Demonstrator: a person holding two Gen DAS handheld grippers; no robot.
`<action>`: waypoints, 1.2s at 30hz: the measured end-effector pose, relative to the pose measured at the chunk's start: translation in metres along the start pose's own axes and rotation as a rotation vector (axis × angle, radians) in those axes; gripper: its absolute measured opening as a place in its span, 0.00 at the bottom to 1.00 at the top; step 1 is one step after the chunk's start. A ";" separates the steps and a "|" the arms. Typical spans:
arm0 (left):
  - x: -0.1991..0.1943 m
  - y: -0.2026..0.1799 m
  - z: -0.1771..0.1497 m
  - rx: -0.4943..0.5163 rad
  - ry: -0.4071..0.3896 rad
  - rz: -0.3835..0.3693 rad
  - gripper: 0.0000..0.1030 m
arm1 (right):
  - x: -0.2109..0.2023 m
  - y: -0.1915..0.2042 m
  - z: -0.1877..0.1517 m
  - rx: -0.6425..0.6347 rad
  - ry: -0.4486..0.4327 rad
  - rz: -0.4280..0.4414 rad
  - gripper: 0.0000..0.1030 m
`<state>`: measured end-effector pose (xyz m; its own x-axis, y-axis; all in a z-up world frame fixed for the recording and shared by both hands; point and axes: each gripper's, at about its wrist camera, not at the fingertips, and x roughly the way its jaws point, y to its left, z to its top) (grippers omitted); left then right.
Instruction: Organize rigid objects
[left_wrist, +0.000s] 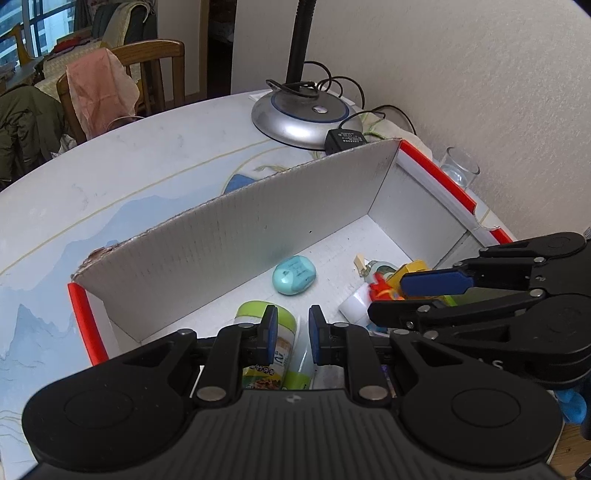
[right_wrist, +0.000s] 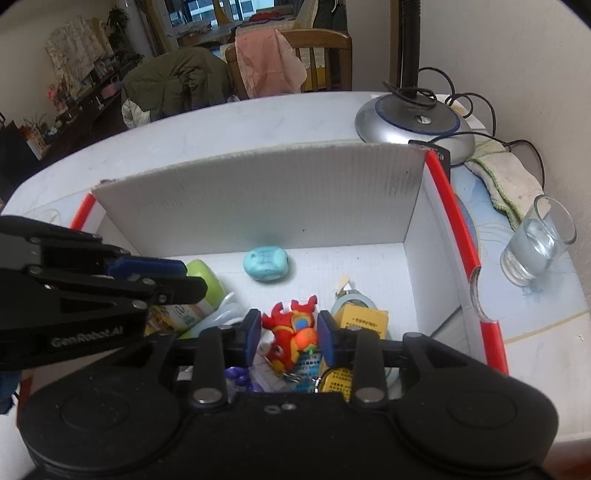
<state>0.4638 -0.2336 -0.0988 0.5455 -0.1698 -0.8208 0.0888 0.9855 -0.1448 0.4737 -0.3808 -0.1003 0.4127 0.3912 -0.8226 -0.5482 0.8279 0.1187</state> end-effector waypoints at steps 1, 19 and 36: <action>-0.002 0.000 -0.001 -0.001 -0.003 -0.001 0.17 | -0.003 0.000 -0.001 0.003 -0.002 0.007 0.36; -0.070 -0.019 -0.017 0.024 -0.114 0.006 0.17 | -0.074 0.016 -0.023 -0.002 -0.130 0.043 0.51; -0.153 -0.032 -0.061 0.045 -0.256 0.033 0.17 | -0.138 0.049 -0.058 -0.019 -0.293 0.005 0.64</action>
<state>0.3268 -0.2394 -0.0019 0.7415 -0.1356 -0.6571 0.1008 0.9908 -0.0907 0.3473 -0.4176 -0.0134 0.6008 0.4970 -0.6262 -0.5635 0.8189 0.1093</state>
